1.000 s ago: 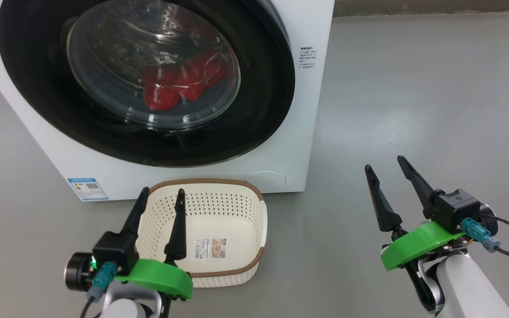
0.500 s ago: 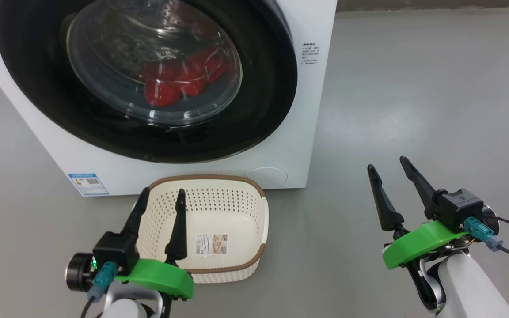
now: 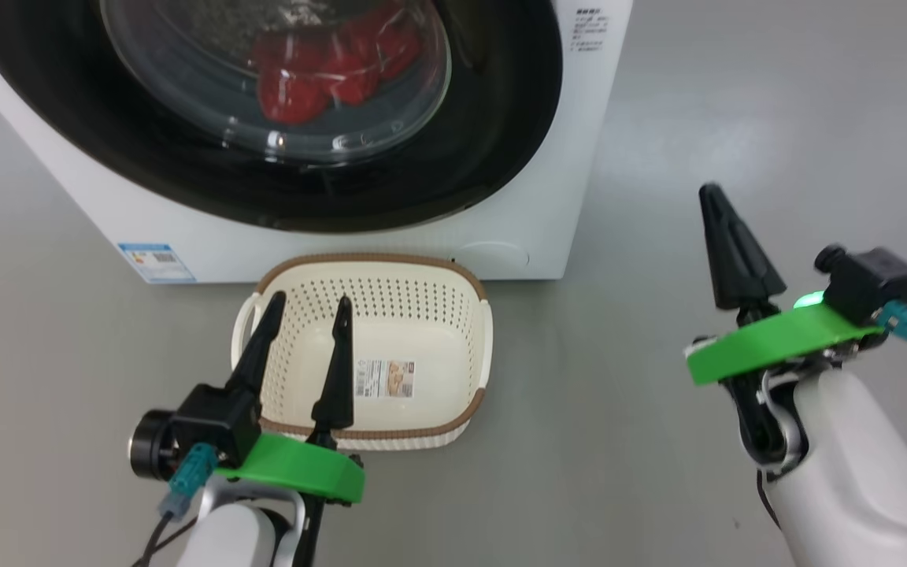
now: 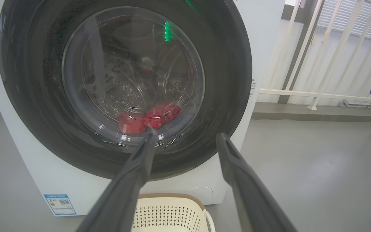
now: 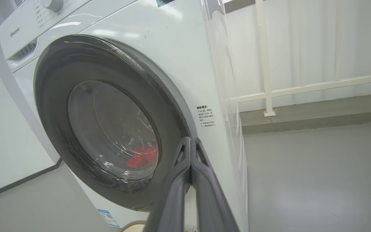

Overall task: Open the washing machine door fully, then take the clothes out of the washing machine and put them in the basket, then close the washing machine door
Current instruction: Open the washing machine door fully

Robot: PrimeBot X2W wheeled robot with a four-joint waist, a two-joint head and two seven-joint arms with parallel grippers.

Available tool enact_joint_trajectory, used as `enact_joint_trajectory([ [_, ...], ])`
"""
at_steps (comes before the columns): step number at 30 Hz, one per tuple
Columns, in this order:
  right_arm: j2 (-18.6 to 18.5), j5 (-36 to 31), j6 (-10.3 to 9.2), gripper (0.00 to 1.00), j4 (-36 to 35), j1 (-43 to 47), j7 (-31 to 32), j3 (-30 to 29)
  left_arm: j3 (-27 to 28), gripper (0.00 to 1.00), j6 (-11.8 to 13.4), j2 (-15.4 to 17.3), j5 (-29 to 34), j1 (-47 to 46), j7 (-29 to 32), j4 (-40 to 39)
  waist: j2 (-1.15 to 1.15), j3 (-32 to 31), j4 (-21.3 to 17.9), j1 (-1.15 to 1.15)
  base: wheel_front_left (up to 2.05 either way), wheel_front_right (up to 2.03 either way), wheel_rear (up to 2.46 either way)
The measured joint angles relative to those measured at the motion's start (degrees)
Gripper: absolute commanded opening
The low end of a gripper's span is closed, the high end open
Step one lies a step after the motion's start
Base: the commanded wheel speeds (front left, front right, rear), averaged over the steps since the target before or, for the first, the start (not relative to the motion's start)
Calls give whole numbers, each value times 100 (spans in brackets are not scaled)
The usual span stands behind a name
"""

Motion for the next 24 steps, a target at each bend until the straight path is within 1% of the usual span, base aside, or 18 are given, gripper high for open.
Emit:
enact_joint_trajectory([
  [4, -5, 624, 0, 0, 143, -419, 0, -15, -51, 100, 1, 0, -11, -116, -1, -149, 0, 235, 56, 0, 0, 0, 0],
  [6, -14, 922, 0, 0, 199, -640, 0, -15, -68, 100, 47, 1, -10, -186, -1, -229, 0, 358, 84, 0, 0, 0, 0],
  [10, -53, 1662, 0, 0, 245, -1014, 87, 5, -131, 100, 51, 0, -9, -288, -24, -310, 0, 604, 151, 0, 0, 0, 0],
  [18, -292, 3620, 0, 0, 59, -1566, 831, -53, -170, 100, 52, 1, 57, -363, -25, -520, 0, 1043, 259, 0, 0, 0, 0],
  [24, -393, 4830, 0, 0, 76, -2094, 1530, -302, -175, 100, 51, -2, 77, -552, -26, -766, 0, 1391, 279, 0, 0, 0, 0],
])
